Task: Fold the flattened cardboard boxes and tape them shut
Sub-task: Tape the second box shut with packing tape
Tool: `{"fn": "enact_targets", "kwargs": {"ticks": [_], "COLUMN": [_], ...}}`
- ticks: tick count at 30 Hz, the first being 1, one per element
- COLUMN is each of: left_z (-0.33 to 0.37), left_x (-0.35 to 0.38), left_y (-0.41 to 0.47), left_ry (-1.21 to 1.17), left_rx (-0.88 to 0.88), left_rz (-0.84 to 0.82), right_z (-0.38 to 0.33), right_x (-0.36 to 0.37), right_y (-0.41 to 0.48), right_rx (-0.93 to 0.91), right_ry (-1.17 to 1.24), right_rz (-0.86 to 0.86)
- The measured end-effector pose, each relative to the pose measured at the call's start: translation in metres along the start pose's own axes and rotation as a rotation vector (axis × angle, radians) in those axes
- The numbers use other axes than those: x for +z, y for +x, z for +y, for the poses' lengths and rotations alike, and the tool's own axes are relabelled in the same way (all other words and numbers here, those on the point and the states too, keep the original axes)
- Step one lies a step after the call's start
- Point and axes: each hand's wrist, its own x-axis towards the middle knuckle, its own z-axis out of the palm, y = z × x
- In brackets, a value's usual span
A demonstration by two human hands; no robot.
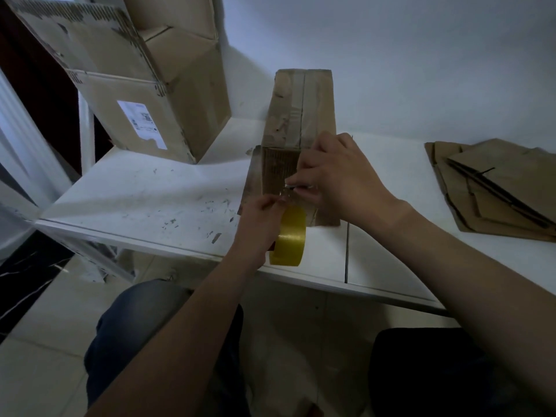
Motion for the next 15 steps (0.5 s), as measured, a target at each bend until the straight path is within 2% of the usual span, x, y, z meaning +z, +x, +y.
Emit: {"fn": "enact_targets", "kwargs": {"ticks": [15], "left_z": [-0.002], "left_x": [0.003], "left_y": [0.003], "left_ry": [0.059], "left_rx": [0.016], "left_rz": [-0.021], "right_z": [0.014], "right_x": [-0.014], "right_y": [0.009], "right_rx": [-0.104], "right_ry": [0.093], "right_rz": [-0.236]}}
